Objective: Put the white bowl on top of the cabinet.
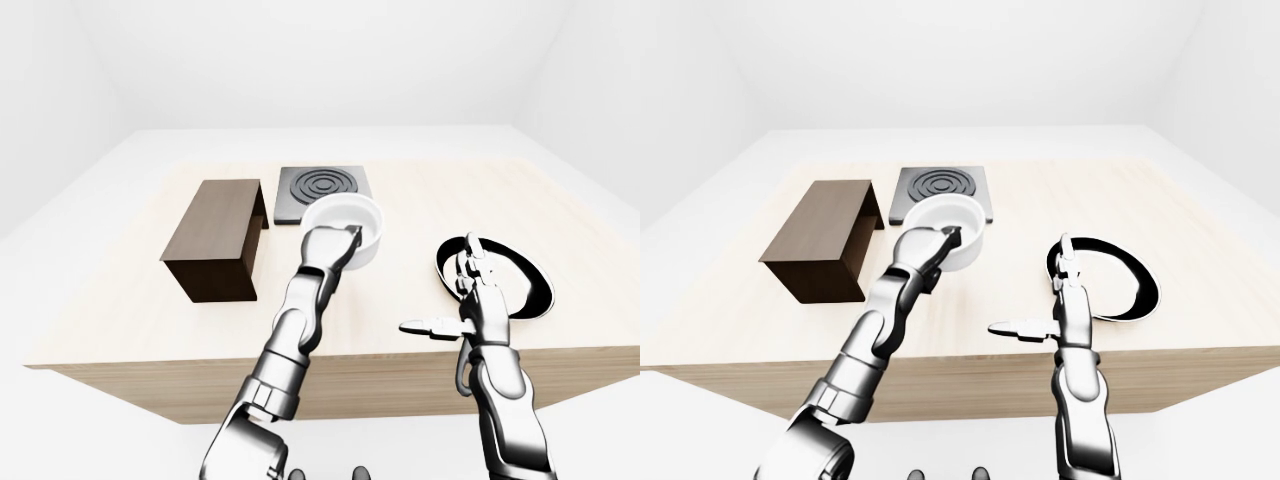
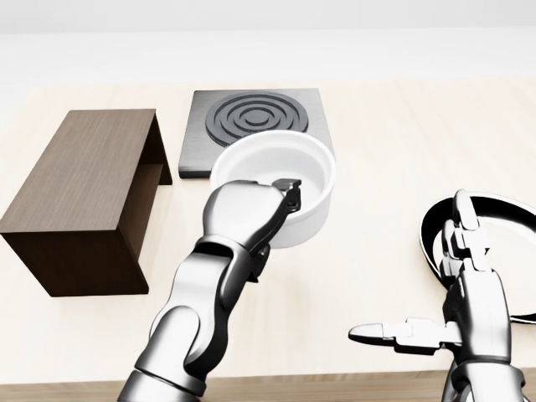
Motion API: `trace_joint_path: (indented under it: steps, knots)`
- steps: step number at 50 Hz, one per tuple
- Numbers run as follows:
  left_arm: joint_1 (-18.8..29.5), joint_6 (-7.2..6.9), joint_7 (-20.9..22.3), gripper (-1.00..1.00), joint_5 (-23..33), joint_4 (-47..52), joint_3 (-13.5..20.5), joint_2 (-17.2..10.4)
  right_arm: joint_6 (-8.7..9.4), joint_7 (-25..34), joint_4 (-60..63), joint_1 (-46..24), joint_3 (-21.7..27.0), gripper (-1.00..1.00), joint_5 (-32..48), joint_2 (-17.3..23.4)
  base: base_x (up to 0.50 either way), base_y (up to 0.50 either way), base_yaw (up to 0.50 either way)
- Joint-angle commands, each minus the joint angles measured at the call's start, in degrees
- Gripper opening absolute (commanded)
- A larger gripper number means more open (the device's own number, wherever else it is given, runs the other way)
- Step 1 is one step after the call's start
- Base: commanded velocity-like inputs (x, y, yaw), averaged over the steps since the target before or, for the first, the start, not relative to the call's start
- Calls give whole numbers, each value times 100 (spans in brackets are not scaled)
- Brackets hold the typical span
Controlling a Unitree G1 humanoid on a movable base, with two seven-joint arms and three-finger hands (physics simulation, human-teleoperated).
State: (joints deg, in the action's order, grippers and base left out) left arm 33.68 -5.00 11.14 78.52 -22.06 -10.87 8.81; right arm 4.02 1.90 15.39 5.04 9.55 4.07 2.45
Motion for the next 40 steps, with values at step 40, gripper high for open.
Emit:
trace_joint_path:
  steps: [40]
  knots:
    - [681,0,2562,-100,1191,3011,991,-1095,-178,-29,-52,124,-156,100,156,-62,0,0,0]
